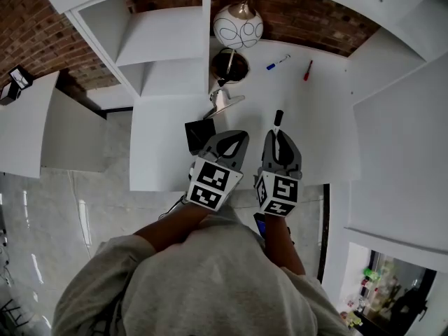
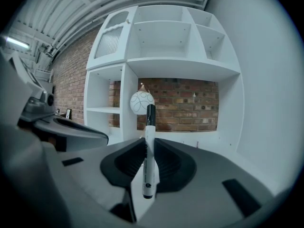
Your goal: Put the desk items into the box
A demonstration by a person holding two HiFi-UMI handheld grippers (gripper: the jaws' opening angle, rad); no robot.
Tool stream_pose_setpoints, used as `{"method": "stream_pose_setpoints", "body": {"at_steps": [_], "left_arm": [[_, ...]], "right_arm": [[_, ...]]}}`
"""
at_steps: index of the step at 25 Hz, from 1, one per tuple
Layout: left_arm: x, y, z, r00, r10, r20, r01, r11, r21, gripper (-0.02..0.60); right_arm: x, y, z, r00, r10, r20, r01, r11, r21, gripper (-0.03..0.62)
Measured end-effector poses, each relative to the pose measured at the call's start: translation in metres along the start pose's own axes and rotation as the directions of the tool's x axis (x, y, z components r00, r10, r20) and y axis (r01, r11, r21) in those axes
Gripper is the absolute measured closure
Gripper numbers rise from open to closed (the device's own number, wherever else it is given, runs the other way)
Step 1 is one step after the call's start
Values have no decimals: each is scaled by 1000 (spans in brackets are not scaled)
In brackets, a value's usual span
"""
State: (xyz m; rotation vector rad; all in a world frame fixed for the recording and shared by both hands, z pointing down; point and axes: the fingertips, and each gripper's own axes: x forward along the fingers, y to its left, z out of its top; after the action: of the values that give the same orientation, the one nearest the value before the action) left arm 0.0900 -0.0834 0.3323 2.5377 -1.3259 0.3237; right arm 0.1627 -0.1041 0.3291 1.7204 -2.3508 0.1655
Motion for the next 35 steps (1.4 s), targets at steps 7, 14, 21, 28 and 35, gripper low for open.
{"method": "stream_pose_setpoints", "body": {"at_steps": [7,14,21,28,35], "left_arm": [[-22,24,-5,998,59,7,-59,998,-18,572],[-41,48,-6,993,117,12,-116,993,-35,572],[-59,70,-11,984,178,8,-177,983,-55,572],[-74,92,-21,968,249,-8,-249,966,-73,572],[-90,113,-30,945,327,-25,-328,940,-91,572]], "right_arm": [[8,35,11,997,68,28,-68,997,-22,520],[19,67,19,990,136,43,-134,990,-37,520],[29,96,22,977,207,51,-205,978,-42,520],[41,127,17,952,301,56,-299,953,-42,520],[55,162,9,912,406,54,-402,913,-66,520]]}}
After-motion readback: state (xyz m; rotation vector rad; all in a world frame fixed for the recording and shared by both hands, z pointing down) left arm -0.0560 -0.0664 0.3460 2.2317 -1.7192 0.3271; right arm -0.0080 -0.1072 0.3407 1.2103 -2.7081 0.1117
